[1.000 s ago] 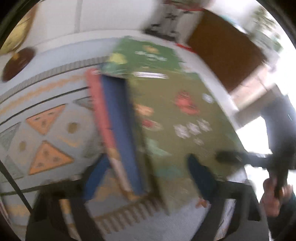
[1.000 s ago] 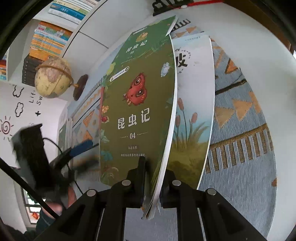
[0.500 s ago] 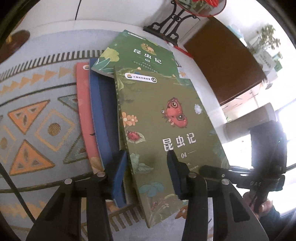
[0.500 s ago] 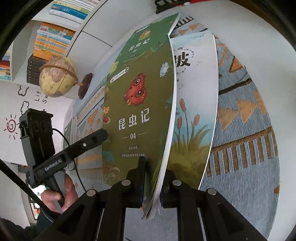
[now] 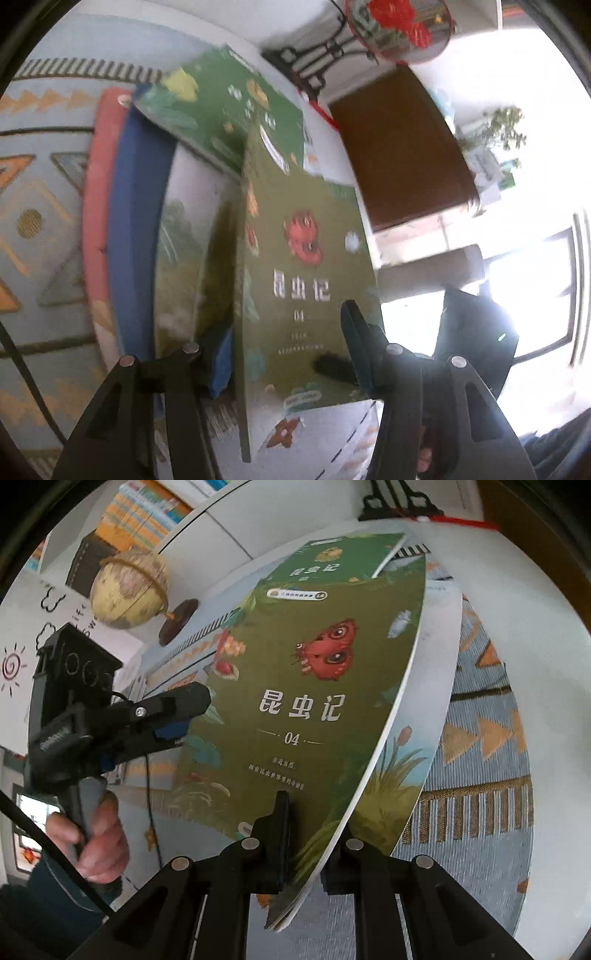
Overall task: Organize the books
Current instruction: 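Carry the butterfly book and lower it onto the beetle book stack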
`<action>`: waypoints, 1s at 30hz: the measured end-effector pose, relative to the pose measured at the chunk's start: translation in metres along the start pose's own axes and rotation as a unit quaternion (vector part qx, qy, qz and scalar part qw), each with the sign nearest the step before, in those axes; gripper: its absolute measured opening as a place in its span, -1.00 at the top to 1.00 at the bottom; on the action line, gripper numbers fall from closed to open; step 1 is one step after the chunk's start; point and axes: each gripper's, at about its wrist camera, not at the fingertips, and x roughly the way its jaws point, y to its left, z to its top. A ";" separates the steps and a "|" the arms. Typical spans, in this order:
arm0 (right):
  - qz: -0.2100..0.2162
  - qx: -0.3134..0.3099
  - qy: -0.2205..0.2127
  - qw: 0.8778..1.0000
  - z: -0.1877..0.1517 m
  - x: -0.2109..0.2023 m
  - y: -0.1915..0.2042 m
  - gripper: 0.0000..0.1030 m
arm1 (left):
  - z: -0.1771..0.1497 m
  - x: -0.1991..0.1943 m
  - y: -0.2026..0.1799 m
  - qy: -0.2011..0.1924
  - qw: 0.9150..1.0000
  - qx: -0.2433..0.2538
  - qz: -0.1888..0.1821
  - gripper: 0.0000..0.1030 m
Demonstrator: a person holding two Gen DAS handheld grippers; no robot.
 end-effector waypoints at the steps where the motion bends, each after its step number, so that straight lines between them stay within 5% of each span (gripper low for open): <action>1: 0.005 0.000 0.000 1.000 0.001 0.001 -0.001 0.75 | -0.002 0.004 -0.003 0.003 1.000 0.013 0.012 0.05; 7: 0.009 -0.006 -0.006 1.000 0.001 0.000 -0.004 0.75 | -0.005 0.003 -0.012 -0.023 0.999 0.016 0.022 0.11; 17: -0.073 -0.177 -0.059 0.980 -0.011 -0.025 0.057 0.74 | -0.016 -0.034 -0.032 -0.059 0.995 0.059 0.058 0.11; 22: -0.064 -0.236 -0.066 0.967 -0.011 -0.029 0.095 0.72 | -0.025 -0.091 -0.026 -0.103 0.991 0.047 0.077 0.11; 30: -0.028 -0.307 -0.094 0.947 -0.010 -0.009 0.223 0.71 | -0.049 -0.222 0.018 -0.189 0.974 0.015 0.122 0.11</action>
